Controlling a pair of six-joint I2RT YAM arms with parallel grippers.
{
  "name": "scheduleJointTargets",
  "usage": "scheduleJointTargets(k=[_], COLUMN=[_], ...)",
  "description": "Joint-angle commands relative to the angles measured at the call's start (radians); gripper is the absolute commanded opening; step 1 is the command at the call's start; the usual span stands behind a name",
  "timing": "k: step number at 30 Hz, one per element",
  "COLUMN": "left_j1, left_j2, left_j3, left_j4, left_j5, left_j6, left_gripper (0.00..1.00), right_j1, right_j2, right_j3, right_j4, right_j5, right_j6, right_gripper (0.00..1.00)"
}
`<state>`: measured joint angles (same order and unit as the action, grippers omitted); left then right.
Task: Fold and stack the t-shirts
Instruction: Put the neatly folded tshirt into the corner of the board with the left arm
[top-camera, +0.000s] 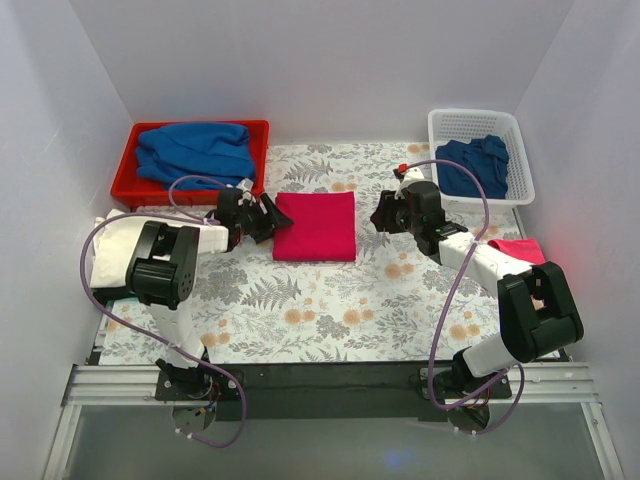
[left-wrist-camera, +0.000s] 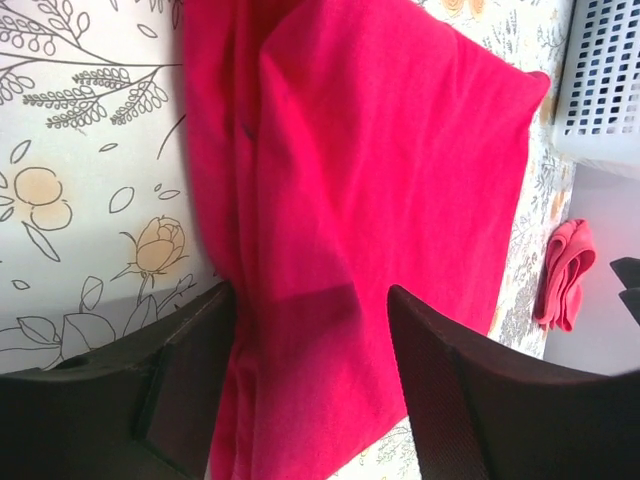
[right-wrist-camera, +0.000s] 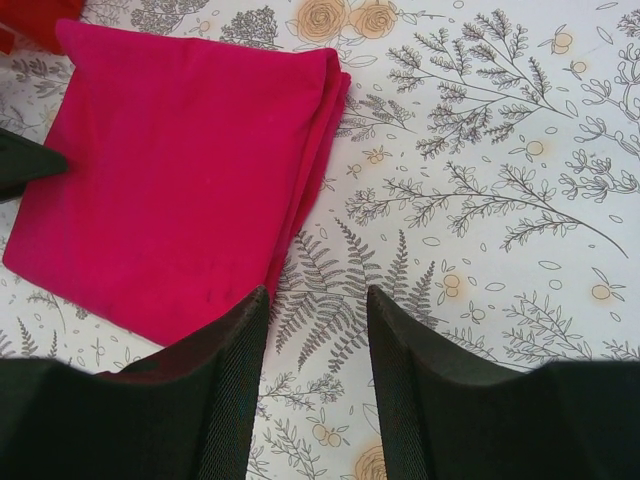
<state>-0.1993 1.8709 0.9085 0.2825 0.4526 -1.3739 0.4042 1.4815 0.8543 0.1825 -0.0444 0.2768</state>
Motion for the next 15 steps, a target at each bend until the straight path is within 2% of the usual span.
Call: scheduleJointTargets(k=[1, 2, 6, 7, 9, 10, 13, 15], left_j1=[-0.002, -0.002, -0.002, -0.002, -0.002, -0.002, -0.002, -0.002], left_j2=[0.045, 0.048, 0.079, 0.085, 0.1, 0.105, 0.111, 0.085], left_j3=[0.004, 0.003, 0.013, 0.018, 0.027, 0.032, 0.053, 0.066], left_j4=[-0.144, -0.149, -0.175, -0.181, -0.189, -0.2, -0.22, -0.259], left_j5=[-0.022, -0.023, -0.011, -0.011, -0.003, -0.005, -0.028, -0.092], left_j6=[0.01, 0.01, 0.01, 0.01, 0.015, 0.016, 0.03, 0.039], left_gripper=[0.6, 0.59, 0.4, 0.26, 0.13, 0.01, 0.0, 0.0], right_j1=[0.002, 0.002, 0.002, 0.002, 0.001, 0.002, 0.002, 0.002], right_j2=[-0.004, 0.0, 0.008, 0.008, 0.007, 0.005, -0.003, -0.012], right_j3=[-0.004, -0.003, -0.001, -0.001, -0.004, -0.004, -0.009, -0.012], right_j4=[0.029, 0.031, 0.031, 0.031, 0.031, 0.031, 0.029, 0.031], right_j5=[-0.003, -0.005, -0.011, -0.011, -0.008, -0.006, -0.006, -0.011], right_j6=[0.015, 0.016, 0.027, 0.028, 0.029, 0.029, 0.027, 0.027], right_gripper=[0.49, 0.49, 0.48, 0.48, 0.48, 0.48, 0.48, 0.47])
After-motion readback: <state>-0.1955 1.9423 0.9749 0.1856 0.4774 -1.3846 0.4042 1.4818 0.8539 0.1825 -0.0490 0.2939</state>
